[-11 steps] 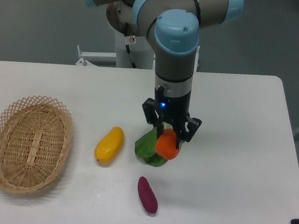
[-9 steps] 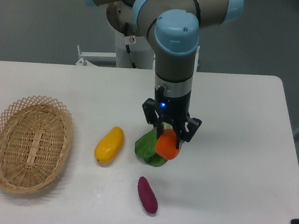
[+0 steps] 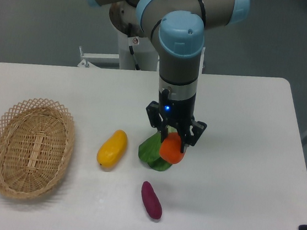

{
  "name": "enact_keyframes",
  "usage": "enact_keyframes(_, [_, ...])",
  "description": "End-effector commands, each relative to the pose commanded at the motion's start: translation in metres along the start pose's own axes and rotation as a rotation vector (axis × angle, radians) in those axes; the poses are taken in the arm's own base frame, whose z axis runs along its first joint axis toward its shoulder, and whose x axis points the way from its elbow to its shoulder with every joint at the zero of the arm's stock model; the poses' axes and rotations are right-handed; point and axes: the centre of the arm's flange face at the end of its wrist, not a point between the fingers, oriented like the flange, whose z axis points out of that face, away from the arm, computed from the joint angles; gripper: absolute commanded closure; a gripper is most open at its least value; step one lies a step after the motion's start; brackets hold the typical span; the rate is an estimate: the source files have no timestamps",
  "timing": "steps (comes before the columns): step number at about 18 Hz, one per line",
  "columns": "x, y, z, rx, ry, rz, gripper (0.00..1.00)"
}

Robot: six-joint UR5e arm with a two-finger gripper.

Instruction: Place the orange on the table

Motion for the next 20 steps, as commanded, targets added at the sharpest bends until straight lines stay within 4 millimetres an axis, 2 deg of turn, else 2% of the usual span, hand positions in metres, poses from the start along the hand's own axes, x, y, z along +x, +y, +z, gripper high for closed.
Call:
enact_keyframes(13, [0.001, 0.000, 0.002, -0.004, -0.001, 0.001, 0.56])
enact_keyframes(19, [-0.001, 0.000, 0.020, -0.005, -0.013, 0.003, 0.56])
enact_keyframes(20, [-0.002, 0.000, 0.031, -0.012, -0.009, 0.004, 0.56])
